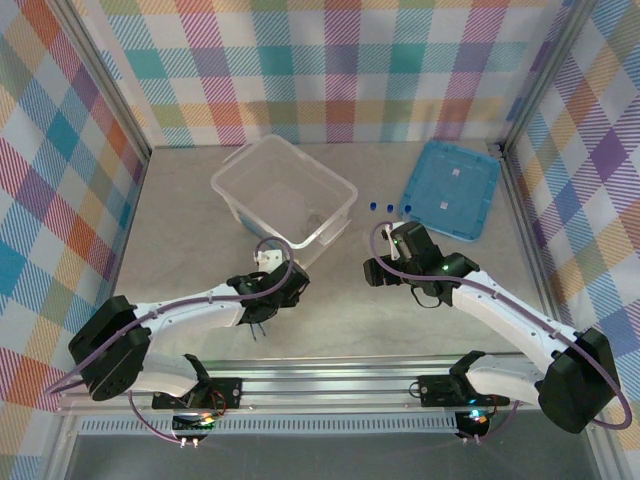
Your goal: Organize the chemistry lab equipment
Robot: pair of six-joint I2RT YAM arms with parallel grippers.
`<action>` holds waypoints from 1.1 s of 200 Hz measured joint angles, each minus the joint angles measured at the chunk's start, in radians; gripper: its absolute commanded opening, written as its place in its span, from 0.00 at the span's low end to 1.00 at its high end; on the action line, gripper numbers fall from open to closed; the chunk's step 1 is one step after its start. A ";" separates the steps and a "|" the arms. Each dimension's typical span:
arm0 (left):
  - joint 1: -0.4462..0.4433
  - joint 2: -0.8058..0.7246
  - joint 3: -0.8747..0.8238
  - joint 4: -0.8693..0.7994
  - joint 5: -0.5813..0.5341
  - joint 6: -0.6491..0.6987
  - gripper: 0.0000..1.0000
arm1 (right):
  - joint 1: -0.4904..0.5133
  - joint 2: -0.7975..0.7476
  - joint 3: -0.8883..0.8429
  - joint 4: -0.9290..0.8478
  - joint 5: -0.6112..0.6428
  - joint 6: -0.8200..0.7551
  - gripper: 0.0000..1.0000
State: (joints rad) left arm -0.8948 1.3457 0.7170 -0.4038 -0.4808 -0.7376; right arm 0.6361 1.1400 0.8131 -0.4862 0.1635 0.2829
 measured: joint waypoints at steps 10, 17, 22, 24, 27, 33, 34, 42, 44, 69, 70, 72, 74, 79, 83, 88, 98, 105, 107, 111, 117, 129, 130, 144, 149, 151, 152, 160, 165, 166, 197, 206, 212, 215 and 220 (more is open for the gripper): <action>0.000 0.006 0.000 0.000 0.000 0.000 0.63 | 0.000 0.003 0.000 0.000 0.000 0.000 0.83; 0.000 0.007 0.000 0.000 0.000 0.000 0.63 | 0.000 0.006 0.000 0.000 0.000 0.000 0.83; 0.000 0.008 0.000 0.000 0.000 0.000 0.63 | 0.000 0.006 0.000 0.000 0.000 0.000 0.83; 0.000 0.008 0.000 0.000 0.000 0.000 0.63 | 0.000 0.007 0.000 0.000 0.000 0.000 0.83; 0.000 0.008 0.000 0.000 0.000 0.000 0.63 | 0.000 0.008 0.000 0.000 0.000 0.000 0.83; 0.000 0.008 0.000 0.000 0.000 0.000 0.62 | 0.000 0.008 0.000 0.000 0.000 0.000 0.83; 0.000 0.008 0.000 0.000 0.000 0.000 0.62 | 0.000 0.008 0.000 0.000 0.000 0.000 0.83; 0.000 0.008 0.000 -0.002 0.000 0.000 0.62 | 0.000 0.008 0.000 0.000 0.000 0.000 0.83; 0.000 0.008 0.000 -0.002 0.000 0.000 0.62 | 0.000 0.009 0.000 0.000 0.000 0.000 0.83; 0.000 0.008 0.000 -0.005 0.000 0.000 0.61 | 0.000 0.009 0.000 0.000 0.000 0.000 0.83; 0.000 0.008 0.000 -0.005 0.000 0.000 0.61 | 0.000 0.009 0.000 0.000 0.000 0.000 0.83; 0.000 0.008 0.000 -0.005 0.000 0.000 0.61 | 0.000 0.009 0.000 0.000 0.000 0.000 0.83; 0.000 0.008 0.000 -0.005 -0.001 0.000 0.61 | 0.000 0.009 0.000 0.000 0.000 0.000 0.83; 0.000 0.008 0.000 -0.005 -0.001 0.000 0.61 | 0.000 0.009 0.000 0.000 0.000 0.000 0.83; 0.000 0.008 0.000 -0.005 -0.001 0.000 0.61 | 0.000 0.009 0.000 0.000 0.000 0.000 0.83; 0.000 0.008 0.000 -0.005 -0.001 0.000 0.61 | 0.000 0.009 0.000 0.000 0.000 0.000 0.83; 0.000 0.008 0.000 -0.005 -0.001 0.000 0.61 | 0.000 0.009 0.000 0.000 0.000 0.000 0.83; 0.000 0.008 0.000 -0.005 -0.001 0.000 0.59 | 0.000 0.009 0.000 0.000 0.000 0.000 0.83; 0.000 0.008 0.000 -0.005 -0.001 0.000 0.58 | 0.000 0.009 0.000 0.000 0.000 0.000 0.83; 0.000 0.008 0.000 -0.004 -0.001 0.000 0.57 | 0.000 0.009 0.000 0.000 0.000 0.000 0.83; 0.000 0.008 0.000 -0.004 -0.001 0.000 0.56 | 0.000 0.009 0.000 0.000 0.000 0.000 0.83; 0.000 0.008 0.000 -0.004 -0.001 0.000 0.56 | 0.000 0.009 0.000 0.000 0.000 0.000 0.83; 0.000 0.008 0.000 -0.004 -0.001 0.000 0.56 | 0.000 0.009 0.000 0.000 0.000 0.000 0.83; 0.000 0.008 0.000 -0.004 -0.001 0.000 0.54 | 0.000 0.009 0.000 0.000 0.000 0.000 0.83; 0.001 0.008 0.000 -0.003 -0.001 0.000 0.54 | 0.000 0.009 0.000 0.000 0.000 0.000 0.83; 0.001 0.008 0.000 -0.003 -0.001 0.000 0.54 | 0.000 0.009 0.000 0.000 0.000 0.000 0.83; 0.001 0.008 0.000 -0.003 -0.001 0.000 0.54 | 0.000 0.009 0.000 0.000 0.000 0.000 0.83; 0.001 0.008 0.000 -0.003 -0.001 0.000 0.53 | 0.000 0.009 0.000 0.000 0.000 0.000 0.83; 0.001 0.008 0.000 -0.003 -0.001 0.000 0.53 | 0.000 0.009 0.000 0.000 0.000 0.000 0.83; 0.001 0.008 0.000 -0.003 -0.001 0.000 0.53 | 0.000 0.009 0.000 0.000 0.000 0.000 0.83; 0.001 0.007 0.000 -0.001 -0.001 0.000 0.52 | 0.000 0.009 0.000 0.000 0.000 0.000 0.83; 0.001 0.005 -0.001 -0.001 -0.001 0.000 0.52 | 0.000 0.009 0.000 0.000 0.000 0.000 0.83; 0.002 0.002 -0.003 -0.001 0.000 0.000 0.52 | 0.000 0.009 0.000 0.000 0.000 0.000 0.83; 0.001 -0.001 -0.005 -0.002 -0.001 0.000 0.52 | 0.000 0.009 0.000 0.000 0.000 0.000 0.83; 0.002 -0.006 -0.008 -0.003 0.000 0.000 0.52 | 0.000 0.009 0.000 0.000 0.000 0.000 0.83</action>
State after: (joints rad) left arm -0.8932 1.3392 0.7086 -0.4068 -0.4812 -0.7372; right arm 0.6361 1.1492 0.8131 -0.4862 0.1635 0.2825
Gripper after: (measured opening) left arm 0.524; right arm 0.832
